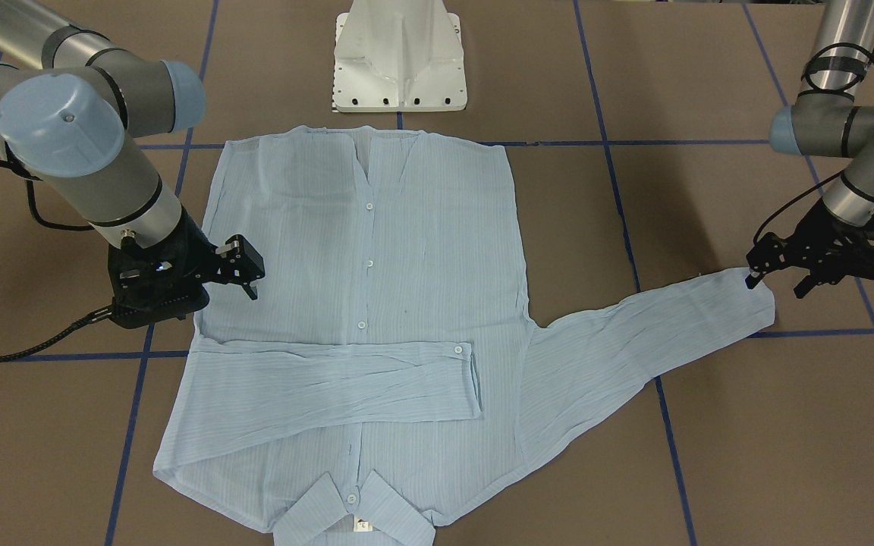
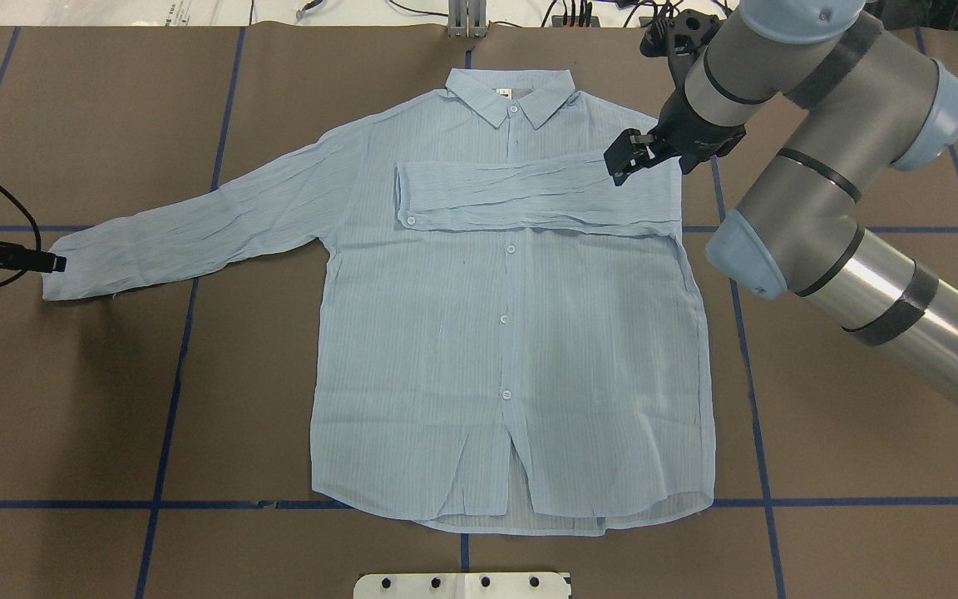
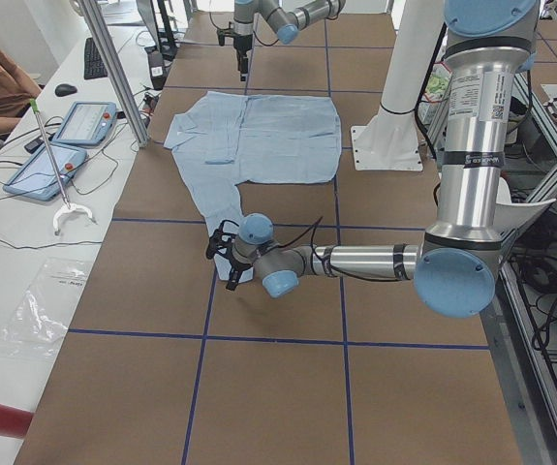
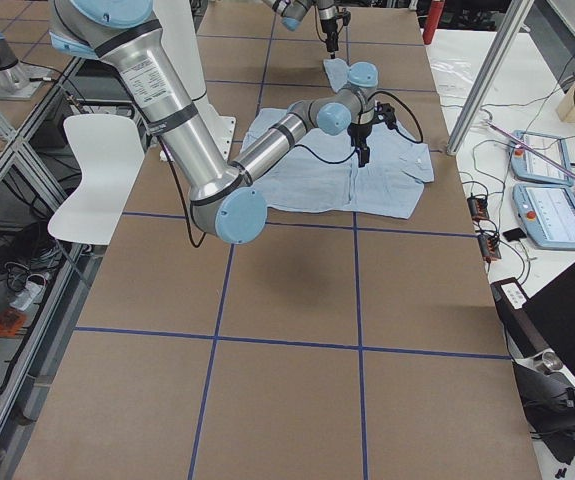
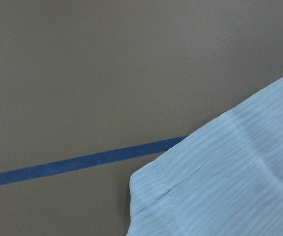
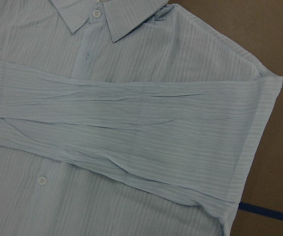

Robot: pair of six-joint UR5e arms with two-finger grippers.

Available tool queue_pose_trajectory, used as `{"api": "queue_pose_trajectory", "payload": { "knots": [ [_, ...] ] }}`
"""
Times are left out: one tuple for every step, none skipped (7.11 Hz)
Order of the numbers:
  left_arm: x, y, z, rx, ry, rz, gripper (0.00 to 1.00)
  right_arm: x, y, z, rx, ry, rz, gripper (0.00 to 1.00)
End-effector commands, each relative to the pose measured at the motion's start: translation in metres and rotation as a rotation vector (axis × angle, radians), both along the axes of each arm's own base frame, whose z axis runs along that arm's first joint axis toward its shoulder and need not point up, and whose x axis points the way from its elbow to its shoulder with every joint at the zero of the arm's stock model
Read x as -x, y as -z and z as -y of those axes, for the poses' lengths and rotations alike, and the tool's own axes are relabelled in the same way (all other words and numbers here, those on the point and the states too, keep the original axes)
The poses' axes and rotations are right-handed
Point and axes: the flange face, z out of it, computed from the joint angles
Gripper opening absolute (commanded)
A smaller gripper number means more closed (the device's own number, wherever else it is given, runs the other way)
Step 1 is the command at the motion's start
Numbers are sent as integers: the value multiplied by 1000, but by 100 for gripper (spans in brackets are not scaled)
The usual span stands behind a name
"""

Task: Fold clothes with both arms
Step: 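Release the sleeve with the right gripper while the left gripper approaches the other cuff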

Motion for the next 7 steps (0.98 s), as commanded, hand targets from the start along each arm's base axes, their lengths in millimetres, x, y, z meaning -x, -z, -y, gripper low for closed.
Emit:
{"api": "queue_pose_trajectory", "payload": {
  "knots": [
    [-4,-7,5,16,1,9,70,2,-2,0,-1,0,-5,100],
    [-4,-8,5,18,1,10,67,4,-3,-1,-1,1,-8,100],
    [-4,-9,5,20,1,11,61,4,-2,-1,-3,1,-8,100],
    [-5,-9,5,22,1,12,56,5,-4,-1,-2,0,-11,100],
    [-5,-10,5,23,1,12,55,6,-3,-2,-2,1,-11,100],
    [-7,-14,4,30,-4,17,54,6,-5,-2,0,1,-13,100],
    [-11,-17,2,34,-12,21,53,6,-6,-2,1,0,-14,100]
  ]
}}
